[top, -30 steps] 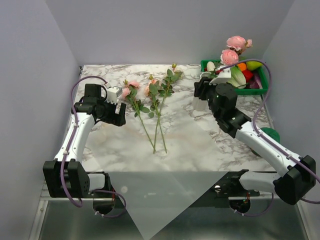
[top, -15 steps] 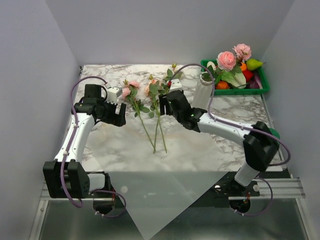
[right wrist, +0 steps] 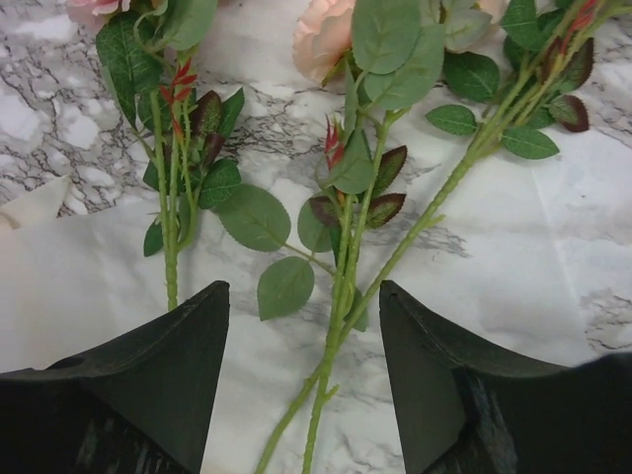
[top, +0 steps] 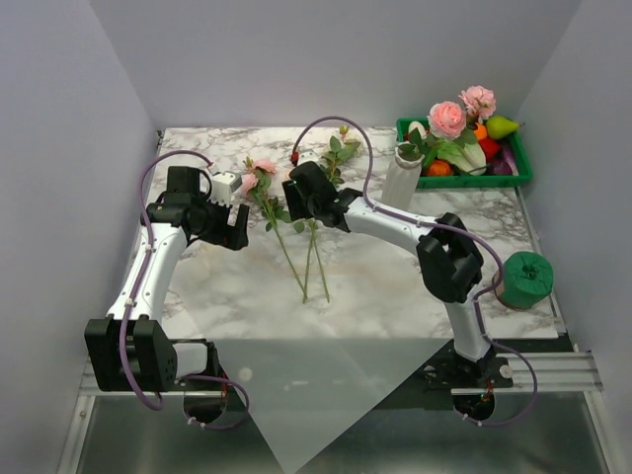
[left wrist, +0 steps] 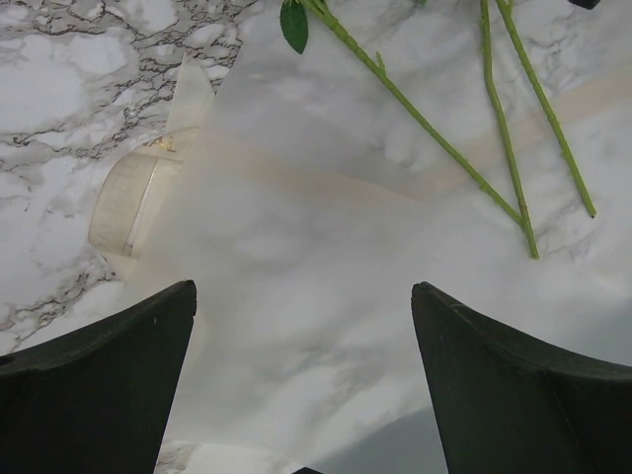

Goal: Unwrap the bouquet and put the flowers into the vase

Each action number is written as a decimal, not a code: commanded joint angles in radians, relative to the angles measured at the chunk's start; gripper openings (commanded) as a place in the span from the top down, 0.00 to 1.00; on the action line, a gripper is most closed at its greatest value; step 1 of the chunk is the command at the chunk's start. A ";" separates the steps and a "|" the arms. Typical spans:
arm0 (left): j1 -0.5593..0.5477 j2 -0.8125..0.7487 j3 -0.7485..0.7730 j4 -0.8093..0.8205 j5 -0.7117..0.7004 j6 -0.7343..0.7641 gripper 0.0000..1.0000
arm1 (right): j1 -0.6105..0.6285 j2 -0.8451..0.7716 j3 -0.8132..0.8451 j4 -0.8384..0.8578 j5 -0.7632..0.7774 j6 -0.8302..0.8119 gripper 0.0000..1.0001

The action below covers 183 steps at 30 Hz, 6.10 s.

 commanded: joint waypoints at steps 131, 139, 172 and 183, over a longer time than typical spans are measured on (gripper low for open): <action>0.152 -0.050 0.010 -0.125 0.231 0.154 0.01 | -0.188 -0.909 -0.537 0.666 0.185 -0.317 0.42; 0.151 -0.050 0.015 -0.111 0.222 0.116 0.01 | -0.004 -0.762 -0.449 0.358 0.204 -0.271 0.36; 0.155 -0.102 -0.008 -0.122 0.209 0.156 0.01 | -0.119 0.297 0.541 -0.572 -0.104 0.308 0.30; 0.155 -0.102 -0.002 -0.120 0.214 0.160 0.01 | -0.129 0.334 0.524 -0.584 -0.101 0.315 0.34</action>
